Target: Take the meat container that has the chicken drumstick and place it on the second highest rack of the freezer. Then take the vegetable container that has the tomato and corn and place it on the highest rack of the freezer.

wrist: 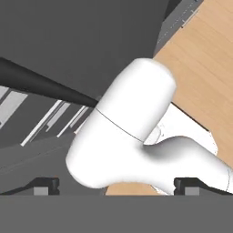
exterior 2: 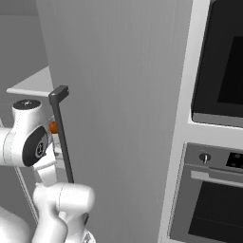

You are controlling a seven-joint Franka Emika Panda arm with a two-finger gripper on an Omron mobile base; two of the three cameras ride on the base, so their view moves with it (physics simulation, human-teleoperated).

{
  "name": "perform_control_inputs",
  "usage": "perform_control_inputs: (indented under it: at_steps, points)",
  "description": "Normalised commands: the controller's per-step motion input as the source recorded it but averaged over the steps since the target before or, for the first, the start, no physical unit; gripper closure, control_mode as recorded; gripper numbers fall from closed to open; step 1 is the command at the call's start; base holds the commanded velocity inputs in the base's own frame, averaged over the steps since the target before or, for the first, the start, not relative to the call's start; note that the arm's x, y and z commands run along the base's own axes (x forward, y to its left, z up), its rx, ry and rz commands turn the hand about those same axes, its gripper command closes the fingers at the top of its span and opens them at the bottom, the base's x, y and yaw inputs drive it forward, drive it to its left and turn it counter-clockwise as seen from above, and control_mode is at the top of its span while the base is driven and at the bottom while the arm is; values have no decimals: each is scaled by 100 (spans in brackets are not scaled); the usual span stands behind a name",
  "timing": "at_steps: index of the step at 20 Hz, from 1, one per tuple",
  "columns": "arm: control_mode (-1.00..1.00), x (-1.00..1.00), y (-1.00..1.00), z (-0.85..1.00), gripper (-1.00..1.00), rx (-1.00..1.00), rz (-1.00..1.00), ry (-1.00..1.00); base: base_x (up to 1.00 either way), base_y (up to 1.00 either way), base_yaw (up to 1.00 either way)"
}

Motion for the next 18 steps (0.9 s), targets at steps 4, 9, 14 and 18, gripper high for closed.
perform_control_inputs:
  at_steps: [4,9,14,18]
  points:
    - [100,0,0,0,-100,0,0,0,-50,-29,0]
    - [100,0,0,0,-100,0,0,0,-96,-100,-16]
    - [100,0,0,0,-100,0,0,0,-5,-100,-37]
    - [100,0,0,0,-100,0,0,0,28,-100,-28]
